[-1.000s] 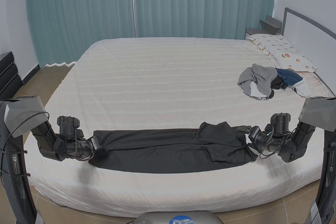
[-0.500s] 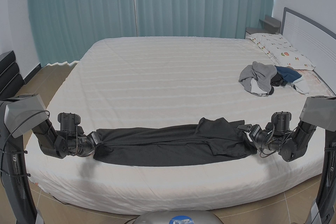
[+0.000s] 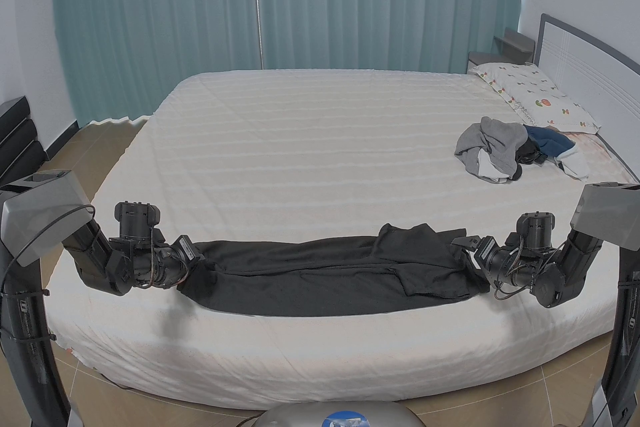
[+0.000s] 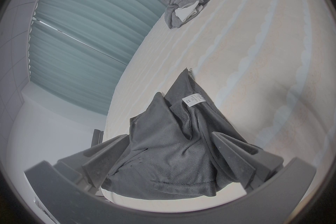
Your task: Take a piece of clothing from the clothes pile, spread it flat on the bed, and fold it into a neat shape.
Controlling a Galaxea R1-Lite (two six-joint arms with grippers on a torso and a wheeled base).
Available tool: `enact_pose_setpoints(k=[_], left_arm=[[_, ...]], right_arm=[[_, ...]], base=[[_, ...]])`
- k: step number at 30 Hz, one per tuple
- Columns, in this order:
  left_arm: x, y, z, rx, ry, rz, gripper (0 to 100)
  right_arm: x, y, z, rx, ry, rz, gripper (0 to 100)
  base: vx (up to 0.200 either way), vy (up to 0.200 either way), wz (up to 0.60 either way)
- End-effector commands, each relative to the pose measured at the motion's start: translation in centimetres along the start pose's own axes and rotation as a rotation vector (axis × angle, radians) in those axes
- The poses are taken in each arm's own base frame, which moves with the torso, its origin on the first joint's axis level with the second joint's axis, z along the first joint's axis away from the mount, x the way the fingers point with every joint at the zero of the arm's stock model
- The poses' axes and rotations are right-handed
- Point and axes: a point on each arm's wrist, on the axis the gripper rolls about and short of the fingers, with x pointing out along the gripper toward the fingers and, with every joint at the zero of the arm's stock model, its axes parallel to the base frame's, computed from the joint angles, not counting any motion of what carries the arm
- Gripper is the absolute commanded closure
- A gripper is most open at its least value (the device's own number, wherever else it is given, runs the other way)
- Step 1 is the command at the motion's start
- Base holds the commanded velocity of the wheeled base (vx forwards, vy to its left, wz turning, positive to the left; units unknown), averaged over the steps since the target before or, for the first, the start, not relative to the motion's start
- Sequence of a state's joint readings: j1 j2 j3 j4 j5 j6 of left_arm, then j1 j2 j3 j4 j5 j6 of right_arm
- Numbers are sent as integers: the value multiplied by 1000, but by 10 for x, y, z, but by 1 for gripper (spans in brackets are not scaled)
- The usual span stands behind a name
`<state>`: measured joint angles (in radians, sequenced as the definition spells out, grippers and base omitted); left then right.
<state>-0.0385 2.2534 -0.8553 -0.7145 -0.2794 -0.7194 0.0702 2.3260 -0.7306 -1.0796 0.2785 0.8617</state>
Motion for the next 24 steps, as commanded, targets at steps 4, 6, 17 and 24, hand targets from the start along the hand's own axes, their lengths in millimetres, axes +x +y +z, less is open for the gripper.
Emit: enact_pose_setpoints(k=[4, 6, 17, 24], left_arm=[[-14, -26, -2, 27, -27, -42, 100], [-15, -33, -4, 39, -32, -46, 100], [-17, -68, -22, 97, -25, -41, 100], [-14, -99, -32, 141, 3, -27, 100]], right_arm=[[-1, -1, 1, 2, -3, -1, 0], [-1, -2, 2, 4, -5, -3, 0], [-1, -3, 3, 6, -9, -5, 0], [-1, -3, 3, 7, -7, -7, 0]], base=[[0, -200, 0], [0, -200, 0], [0, -200, 0], [0, -200, 0]])
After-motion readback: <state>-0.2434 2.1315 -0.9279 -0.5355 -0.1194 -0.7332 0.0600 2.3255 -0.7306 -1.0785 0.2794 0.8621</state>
